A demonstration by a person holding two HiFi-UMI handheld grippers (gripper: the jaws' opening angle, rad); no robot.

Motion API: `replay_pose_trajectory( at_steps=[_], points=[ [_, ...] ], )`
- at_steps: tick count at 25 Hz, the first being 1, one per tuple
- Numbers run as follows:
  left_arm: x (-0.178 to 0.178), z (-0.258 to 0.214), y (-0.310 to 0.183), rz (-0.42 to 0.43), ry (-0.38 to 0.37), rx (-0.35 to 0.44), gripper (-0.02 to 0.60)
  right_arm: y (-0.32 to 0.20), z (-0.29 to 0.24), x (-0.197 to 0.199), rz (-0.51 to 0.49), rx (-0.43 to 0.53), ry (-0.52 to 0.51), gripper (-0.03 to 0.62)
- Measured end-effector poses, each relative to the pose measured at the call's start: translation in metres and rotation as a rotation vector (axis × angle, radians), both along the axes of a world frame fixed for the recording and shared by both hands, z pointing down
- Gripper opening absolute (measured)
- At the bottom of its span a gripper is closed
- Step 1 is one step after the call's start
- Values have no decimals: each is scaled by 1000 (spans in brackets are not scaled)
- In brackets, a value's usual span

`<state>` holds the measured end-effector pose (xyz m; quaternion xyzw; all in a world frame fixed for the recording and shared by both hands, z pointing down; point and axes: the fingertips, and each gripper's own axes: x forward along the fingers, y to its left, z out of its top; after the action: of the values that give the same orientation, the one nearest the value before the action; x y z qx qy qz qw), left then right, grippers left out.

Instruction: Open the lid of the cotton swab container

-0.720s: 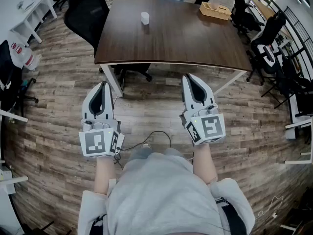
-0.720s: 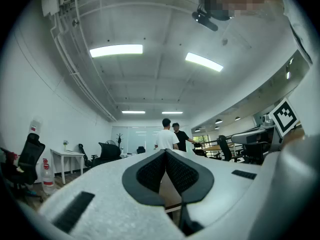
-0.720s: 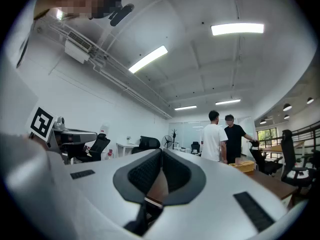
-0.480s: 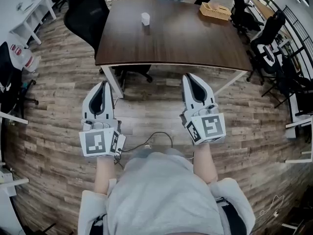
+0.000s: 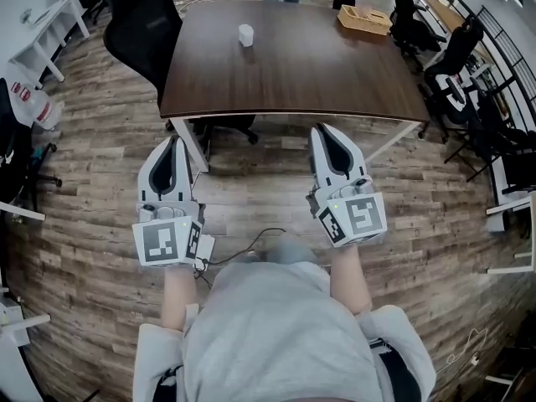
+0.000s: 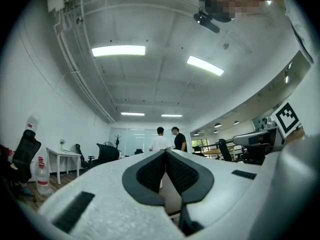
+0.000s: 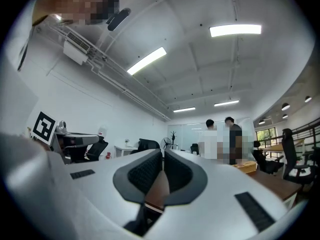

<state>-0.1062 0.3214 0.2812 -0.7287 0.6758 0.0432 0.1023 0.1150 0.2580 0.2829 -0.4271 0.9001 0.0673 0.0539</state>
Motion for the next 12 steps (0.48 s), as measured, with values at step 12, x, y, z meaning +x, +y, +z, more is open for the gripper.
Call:
replay_pose_trajectory(
  at_steps=[12],
  points=[
    [0, 4, -60, 6, -1, 0, 9, -63, 6, -15, -44, -15, -3, 18]
  ],
)
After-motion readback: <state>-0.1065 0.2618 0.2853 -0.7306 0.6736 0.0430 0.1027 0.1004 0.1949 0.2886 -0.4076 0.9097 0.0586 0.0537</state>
